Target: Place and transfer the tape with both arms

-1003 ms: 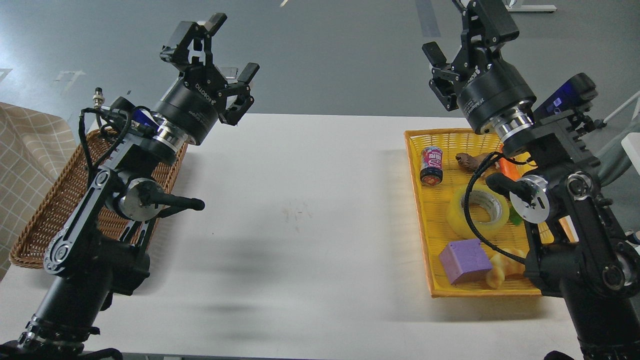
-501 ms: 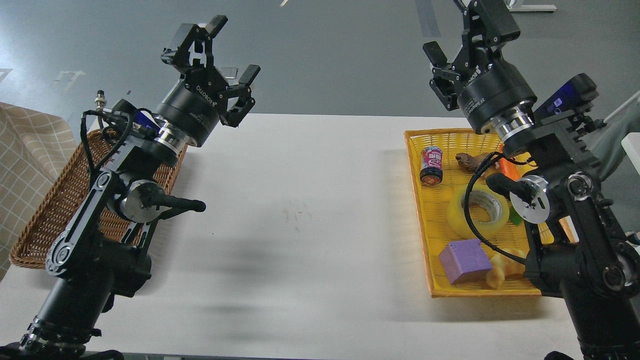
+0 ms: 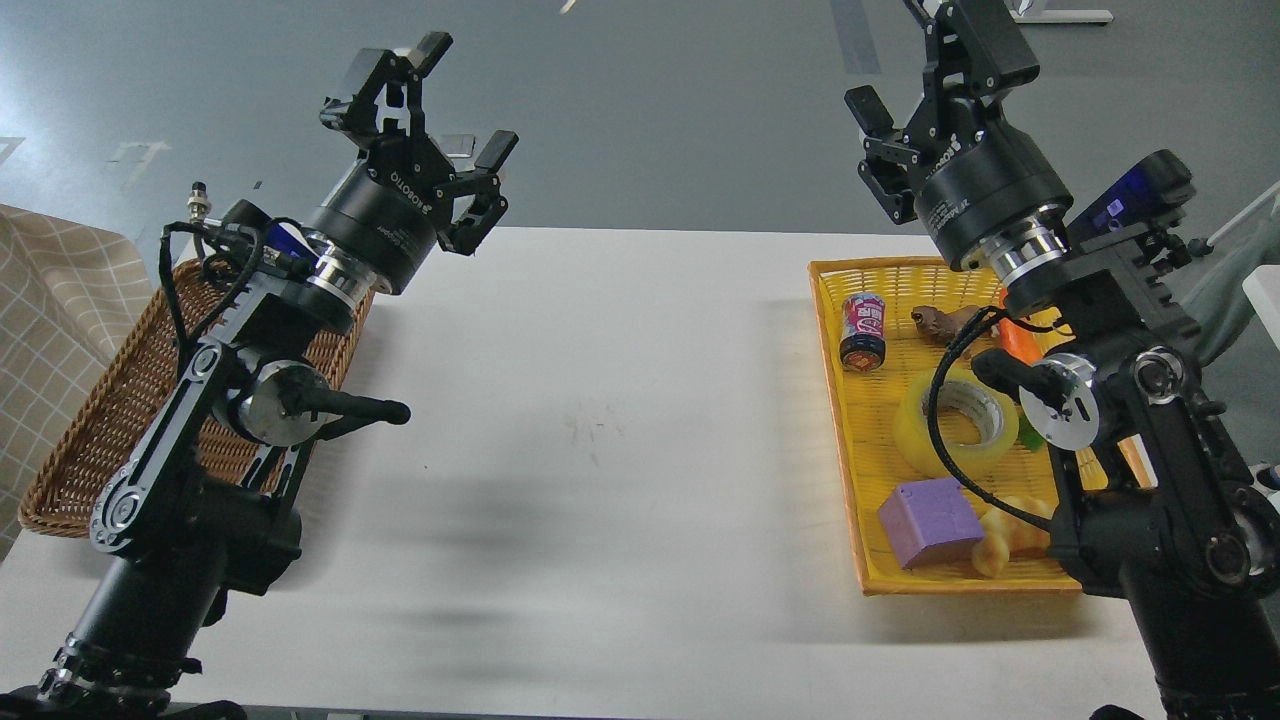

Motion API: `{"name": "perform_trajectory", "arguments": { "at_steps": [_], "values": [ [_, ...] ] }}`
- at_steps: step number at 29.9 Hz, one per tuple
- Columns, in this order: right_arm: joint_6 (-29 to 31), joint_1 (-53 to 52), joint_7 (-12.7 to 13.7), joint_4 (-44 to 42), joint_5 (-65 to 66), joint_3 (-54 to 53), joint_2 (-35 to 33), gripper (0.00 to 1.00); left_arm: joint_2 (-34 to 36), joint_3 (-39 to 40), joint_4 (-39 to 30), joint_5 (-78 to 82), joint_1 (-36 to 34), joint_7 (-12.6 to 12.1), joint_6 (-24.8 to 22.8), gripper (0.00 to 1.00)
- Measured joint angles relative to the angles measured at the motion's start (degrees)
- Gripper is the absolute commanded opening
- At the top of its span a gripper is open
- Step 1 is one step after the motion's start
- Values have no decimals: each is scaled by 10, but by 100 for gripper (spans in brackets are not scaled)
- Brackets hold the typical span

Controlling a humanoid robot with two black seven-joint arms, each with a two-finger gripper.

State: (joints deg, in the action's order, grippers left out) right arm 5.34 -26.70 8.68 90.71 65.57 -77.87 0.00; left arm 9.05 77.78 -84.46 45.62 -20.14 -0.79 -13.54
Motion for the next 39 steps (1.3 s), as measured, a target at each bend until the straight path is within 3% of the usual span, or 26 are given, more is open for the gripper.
{"name": "perform_trajectory", "arguments": {
  "at_steps": [39],
  "values": [
    [2,-13,4,6,-1,8,0,100,-1,1,3,-2,-6,0,5,98]
  ]
}}
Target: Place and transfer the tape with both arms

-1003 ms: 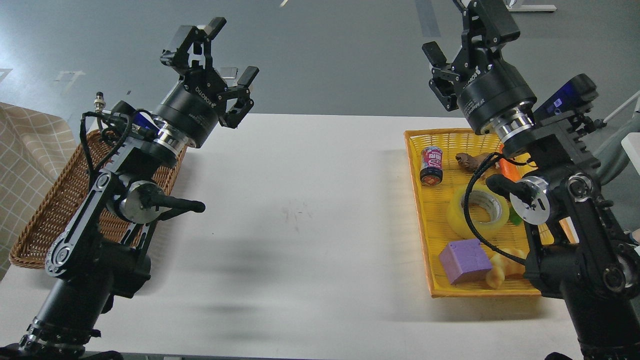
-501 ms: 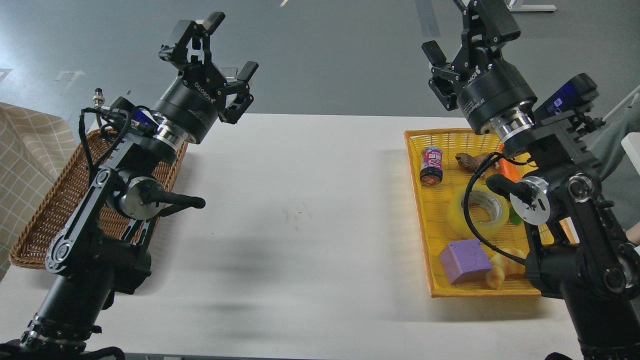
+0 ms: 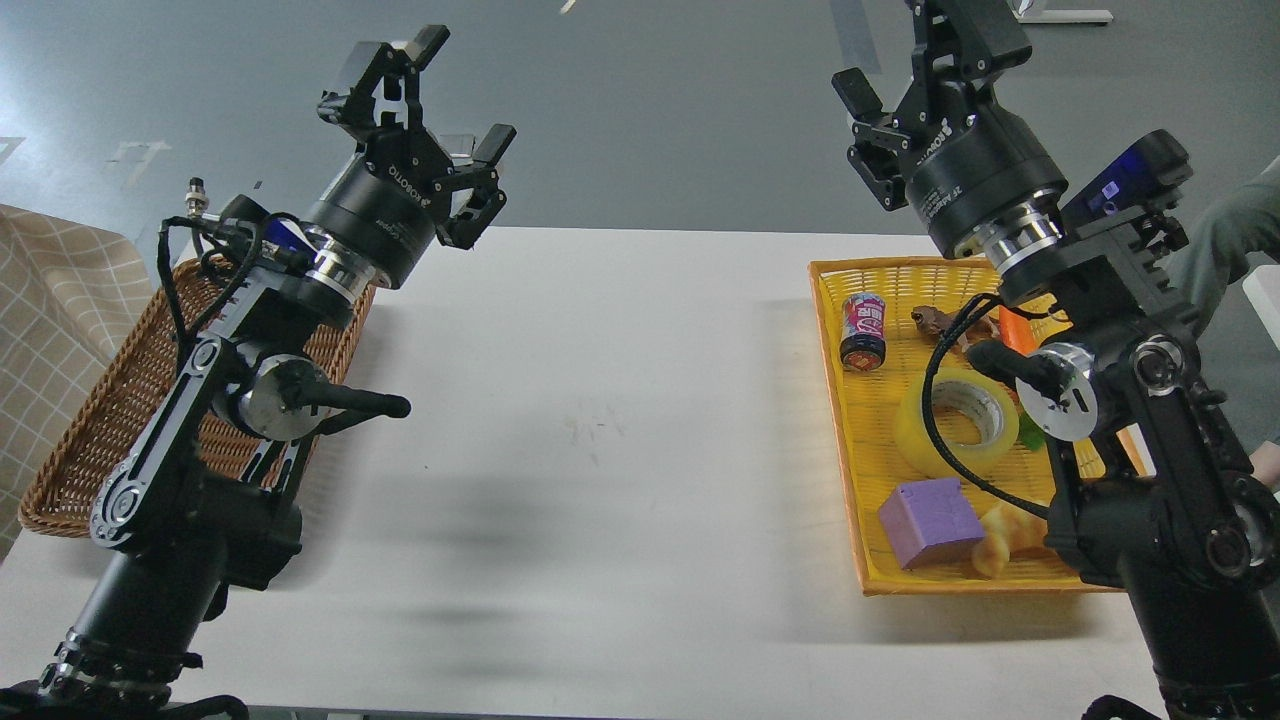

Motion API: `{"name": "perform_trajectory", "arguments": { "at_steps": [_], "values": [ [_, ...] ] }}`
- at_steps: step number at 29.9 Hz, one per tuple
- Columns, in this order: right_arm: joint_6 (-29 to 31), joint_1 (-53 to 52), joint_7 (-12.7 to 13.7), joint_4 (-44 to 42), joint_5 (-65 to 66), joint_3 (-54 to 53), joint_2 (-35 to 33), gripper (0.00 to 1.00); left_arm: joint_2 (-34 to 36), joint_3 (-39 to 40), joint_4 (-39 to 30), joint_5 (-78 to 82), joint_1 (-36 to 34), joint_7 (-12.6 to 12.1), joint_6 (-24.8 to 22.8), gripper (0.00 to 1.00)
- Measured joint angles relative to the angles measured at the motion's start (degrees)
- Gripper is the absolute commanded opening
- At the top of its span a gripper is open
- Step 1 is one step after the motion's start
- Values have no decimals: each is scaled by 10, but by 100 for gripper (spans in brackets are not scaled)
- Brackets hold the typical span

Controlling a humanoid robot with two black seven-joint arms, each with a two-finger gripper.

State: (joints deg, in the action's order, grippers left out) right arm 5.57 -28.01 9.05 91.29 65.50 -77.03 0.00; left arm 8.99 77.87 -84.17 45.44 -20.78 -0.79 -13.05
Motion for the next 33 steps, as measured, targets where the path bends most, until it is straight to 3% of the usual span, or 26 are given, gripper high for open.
{"name": "perform_trajectory", "arguments": {
  "at_steps": [33],
  "values": [
    [44,28,0,25,0,1,0,100,0,3,1,0,-2,2,0,98]
  ]
}}
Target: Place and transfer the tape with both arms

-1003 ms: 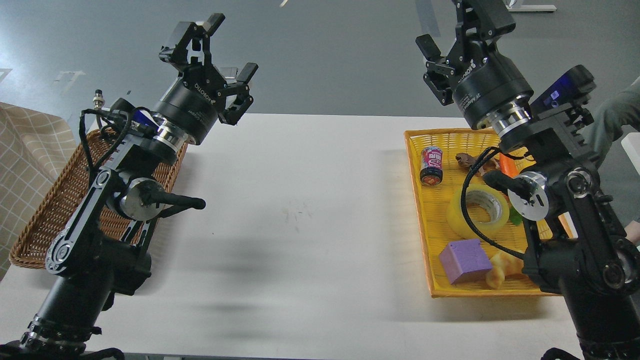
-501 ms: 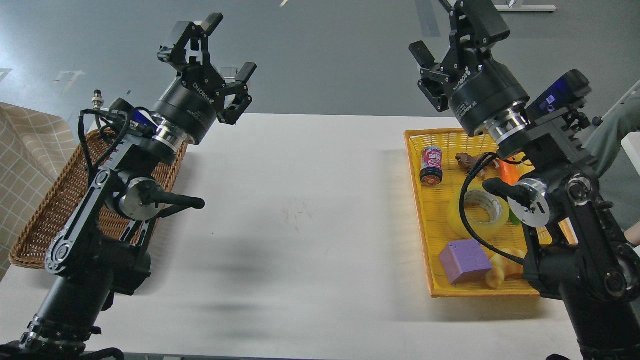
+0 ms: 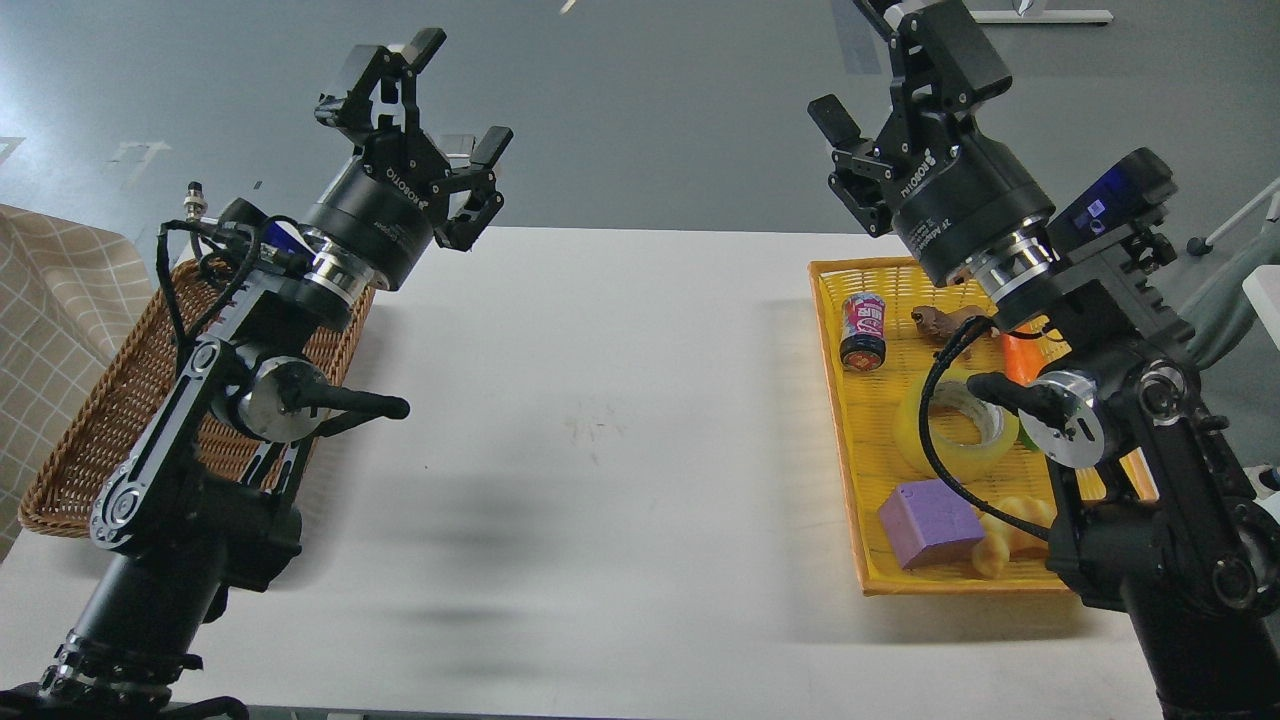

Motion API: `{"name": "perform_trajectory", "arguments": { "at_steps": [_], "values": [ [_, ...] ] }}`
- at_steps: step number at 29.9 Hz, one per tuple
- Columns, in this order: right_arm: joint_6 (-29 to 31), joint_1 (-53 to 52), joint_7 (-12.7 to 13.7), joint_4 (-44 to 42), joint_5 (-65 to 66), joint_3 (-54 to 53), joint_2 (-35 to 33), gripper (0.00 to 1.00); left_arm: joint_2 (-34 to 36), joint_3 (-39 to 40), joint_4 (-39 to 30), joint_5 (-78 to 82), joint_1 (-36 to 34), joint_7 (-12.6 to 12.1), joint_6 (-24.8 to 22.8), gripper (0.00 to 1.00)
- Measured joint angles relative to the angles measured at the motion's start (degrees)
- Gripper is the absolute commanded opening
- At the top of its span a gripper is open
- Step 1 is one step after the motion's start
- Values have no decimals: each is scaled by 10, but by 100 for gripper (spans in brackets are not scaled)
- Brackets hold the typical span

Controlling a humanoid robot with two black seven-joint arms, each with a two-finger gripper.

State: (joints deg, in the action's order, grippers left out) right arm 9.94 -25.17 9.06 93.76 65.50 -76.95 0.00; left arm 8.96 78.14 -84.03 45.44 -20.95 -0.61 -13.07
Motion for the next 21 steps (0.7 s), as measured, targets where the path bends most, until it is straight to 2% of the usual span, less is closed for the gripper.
{"name": "perform_trajectory", "arguments": {
  "at_steps": [21],
  "values": [
    [-3,5,-4,13,1,-2,-15,100,-1,-1,-7,0,0,0,-6,98]
  ]
}}
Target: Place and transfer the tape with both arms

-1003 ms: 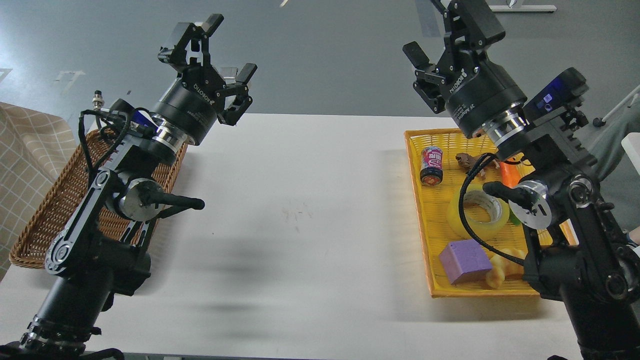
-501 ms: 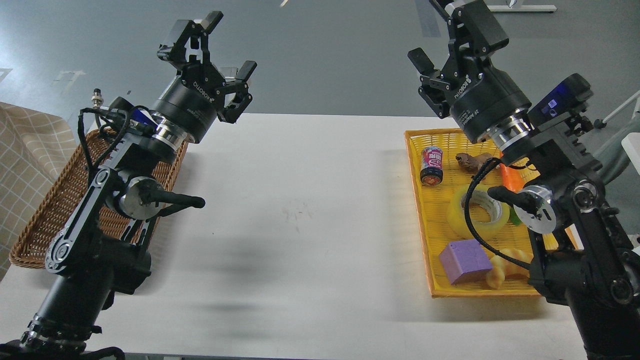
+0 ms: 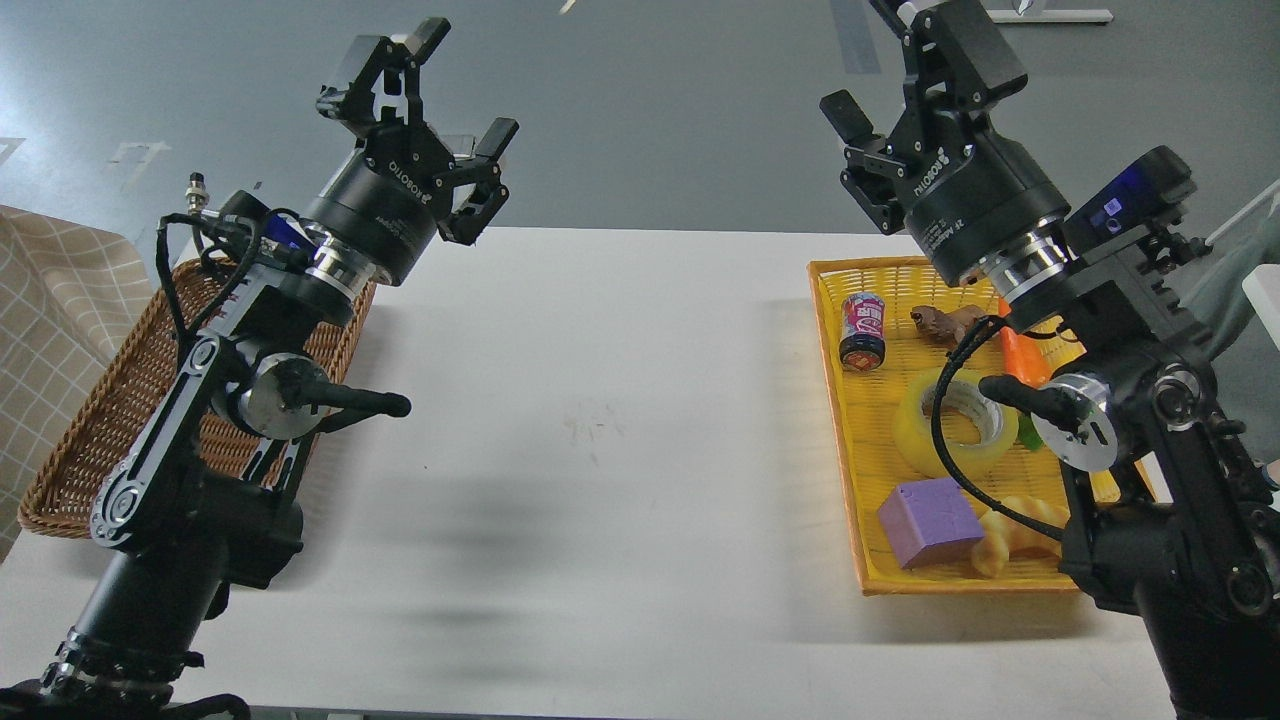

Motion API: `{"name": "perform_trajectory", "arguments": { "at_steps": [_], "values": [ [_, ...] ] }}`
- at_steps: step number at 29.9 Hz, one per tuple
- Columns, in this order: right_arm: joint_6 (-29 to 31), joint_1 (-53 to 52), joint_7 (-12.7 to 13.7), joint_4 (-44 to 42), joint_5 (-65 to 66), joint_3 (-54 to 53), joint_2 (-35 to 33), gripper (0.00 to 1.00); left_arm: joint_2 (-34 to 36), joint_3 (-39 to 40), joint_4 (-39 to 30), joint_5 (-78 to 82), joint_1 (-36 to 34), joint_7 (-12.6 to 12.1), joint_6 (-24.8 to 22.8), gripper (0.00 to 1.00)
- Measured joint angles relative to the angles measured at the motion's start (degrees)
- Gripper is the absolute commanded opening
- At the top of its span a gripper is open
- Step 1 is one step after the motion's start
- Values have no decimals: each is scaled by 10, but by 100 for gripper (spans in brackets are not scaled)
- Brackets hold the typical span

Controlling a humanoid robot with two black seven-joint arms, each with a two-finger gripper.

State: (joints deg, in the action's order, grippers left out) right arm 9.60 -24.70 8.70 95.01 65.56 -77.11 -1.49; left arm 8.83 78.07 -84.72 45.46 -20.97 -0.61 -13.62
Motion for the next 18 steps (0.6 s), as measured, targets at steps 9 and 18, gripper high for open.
{"name": "perform_trajectory", "arguments": {
  "at_steps": [9,18],
  "values": [
    [-2,-2,0,4,3,-6,-26,98,1,2,0,-1,-3,1,0,98],
    [-35,-2,0,4,10,-7,-36,98,-2,2,0,-3,0,0,1,98]
  ]
}}
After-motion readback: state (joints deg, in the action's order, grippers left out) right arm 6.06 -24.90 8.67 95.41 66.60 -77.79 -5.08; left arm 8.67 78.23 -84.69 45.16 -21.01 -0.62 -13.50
